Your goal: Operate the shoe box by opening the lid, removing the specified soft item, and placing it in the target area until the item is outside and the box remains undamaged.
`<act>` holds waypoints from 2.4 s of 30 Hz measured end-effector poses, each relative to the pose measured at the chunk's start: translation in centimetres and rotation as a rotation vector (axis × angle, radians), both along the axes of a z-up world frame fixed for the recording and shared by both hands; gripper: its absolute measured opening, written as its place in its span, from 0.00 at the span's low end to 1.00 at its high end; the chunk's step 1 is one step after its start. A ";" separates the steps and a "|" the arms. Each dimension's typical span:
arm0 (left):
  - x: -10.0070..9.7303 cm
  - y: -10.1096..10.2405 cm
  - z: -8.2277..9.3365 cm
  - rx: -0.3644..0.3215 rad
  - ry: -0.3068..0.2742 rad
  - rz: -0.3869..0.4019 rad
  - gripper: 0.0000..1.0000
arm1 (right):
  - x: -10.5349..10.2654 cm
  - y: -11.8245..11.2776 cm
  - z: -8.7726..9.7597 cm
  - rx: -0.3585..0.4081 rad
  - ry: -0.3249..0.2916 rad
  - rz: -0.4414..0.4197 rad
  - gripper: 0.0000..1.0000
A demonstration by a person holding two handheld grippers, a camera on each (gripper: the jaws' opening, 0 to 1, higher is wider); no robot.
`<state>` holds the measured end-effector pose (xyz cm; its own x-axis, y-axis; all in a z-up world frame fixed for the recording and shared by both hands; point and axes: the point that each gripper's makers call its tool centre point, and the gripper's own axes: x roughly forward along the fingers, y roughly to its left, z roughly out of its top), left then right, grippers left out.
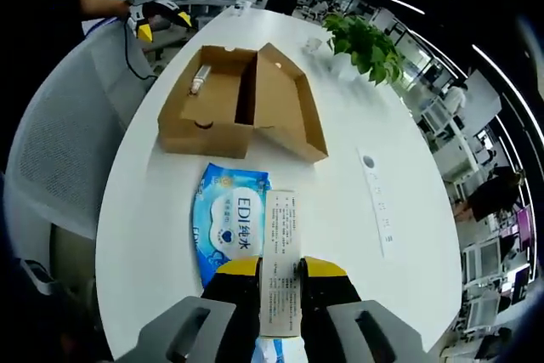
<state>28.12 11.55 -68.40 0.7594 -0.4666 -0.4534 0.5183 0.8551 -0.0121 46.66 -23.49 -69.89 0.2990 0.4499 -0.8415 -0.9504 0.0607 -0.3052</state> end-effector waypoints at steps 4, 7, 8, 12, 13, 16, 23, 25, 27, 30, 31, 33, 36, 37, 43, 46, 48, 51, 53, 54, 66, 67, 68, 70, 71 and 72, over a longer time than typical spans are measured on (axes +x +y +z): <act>0.1 0.0 0.0 0.001 0.000 0.000 0.60 | 0.6 -0.7 -0.6 -0.012 0.003 -0.007 0.13; 0.1 0.1 -0.1 -0.002 0.004 0.005 0.60 | 1.1 -1.3 -1.1 -0.029 0.005 -0.006 0.13; 0.1 0.1 -0.1 -0.001 0.005 0.006 0.60 | 1.2 -1.5 -1.3 -0.035 0.008 -0.004 0.13; 0.1 0.2 -0.2 0.002 0.008 0.007 0.60 | 1.9 -2.5 -2.0 -0.054 0.007 -0.006 0.13; 0.1 0.2 -0.2 0.002 0.005 0.007 0.60 | 2.0 -2.7 -2.1 -0.058 0.006 -0.007 0.13; 0.1 0.2 -0.1 -0.005 0.001 0.006 0.60 | 2.4 -3.3 -2.6 -0.069 0.007 -0.013 0.13; 0.2 0.1 -0.3 -0.011 0.007 0.008 0.60 | 3.5 -4.7 -4.3 -0.094 0.016 -0.014 0.13; 0.2 0.1 -0.4 -0.005 0.009 0.005 0.60 | 4.1 -5.3 -4.9 -0.100 0.020 -0.013 0.13; 0.2 0.1 -0.5 -0.003 0.011 0.003 0.60 | 4.4 -5.6 -5.5 -0.106 0.025 -0.016 0.13; 0.2 0.1 -0.7 0.006 0.019 0.006 0.60 | 4.9 -6.2 -6.4 -0.115 0.032 -0.019 0.13; 0.3 0.2 -0.7 0.008 0.020 0.006 0.60 | 5.0 -6.2 -6.7 -0.115 0.037 -0.018 0.13; 0.3 0.2 -0.8 0.009 0.021 0.007 0.60 | 5.0 -6.2 -7.0 -0.119 0.040 -0.018 0.13; 0.3 0.3 -0.9 0.016 0.026 0.011 0.60 | 5.0 -6.3 -7.6 -0.131 0.047 -0.013 0.13; 0.3 0.3 -1.0 0.017 0.027 0.011 0.60 | 5.1 -6.3 -7.7 -0.130 0.051 -0.015 0.13; 0.3 0.4 -1.1 0.029 0.033 0.012 0.59 | 5.3 -6.7 -8.6 -0.142 0.066 -0.018 0.13; 0.2 0.4 -1.2 0.033 0.037 0.012 0.59 | 5.7 -7.1 -9.1 -0.145 0.077 -0.026 0.13; 0.2 0.5 -1.3 0.035 0.038 0.012 0.60 | 5.8 -7.5 -9.3 -0.153 0.082 -0.026 0.13; 0.2 0.5 -1.4 0.040 0.039 0.013 0.59 | 6.0 -8.5 -10.0 -0.184 0.091 -0.025 0.13; 0.2 0.4 -1.3 0.042 0.039 0.013 0.59 | 5.8 -8.8 -10.1 -0.202 0.089 -0.018 0.13; 0.2 0.4 -1.3 0.043 0.039 0.014 0.59 | 5.7 -8.9 -10.1 -0.211 0.088 -0.015 0.13; 0.1 0.5 -1.3 0.042 0.039 0.012 0.59 | 5.3 -9.6 -9.9 -0.240 0.075 -0.013 0.14; 0.1 0.5 -1.3 0.042 0.038 0.012 0.59 | 5.3 -9.6 -9.8 -0.241 0.075 -0.014 0.14; 0.1 0.4 -1.2 0.041 0.037 0.011 0.59 | 5.2 -9.5 -9.8 -0.241 0.076 -0.013 0.14; 0.0 0.5 -1.3 0.043 0.037 0.010 0.59 | 5.1 -9.5 -9.8 -0.244 0.075 -0.011 0.14; 0.0 0.5 -1.3 0.044 0.037 0.010 0.59 | 5.0 -9.5 -9.7 -0.248 0.072 -0.008 0.14; 0.0 0.5 -1.3 0.044 0.037 0.010 0.59 | 5.0 -9.5 -9.8 -0.255 0.068 -0.004 0.14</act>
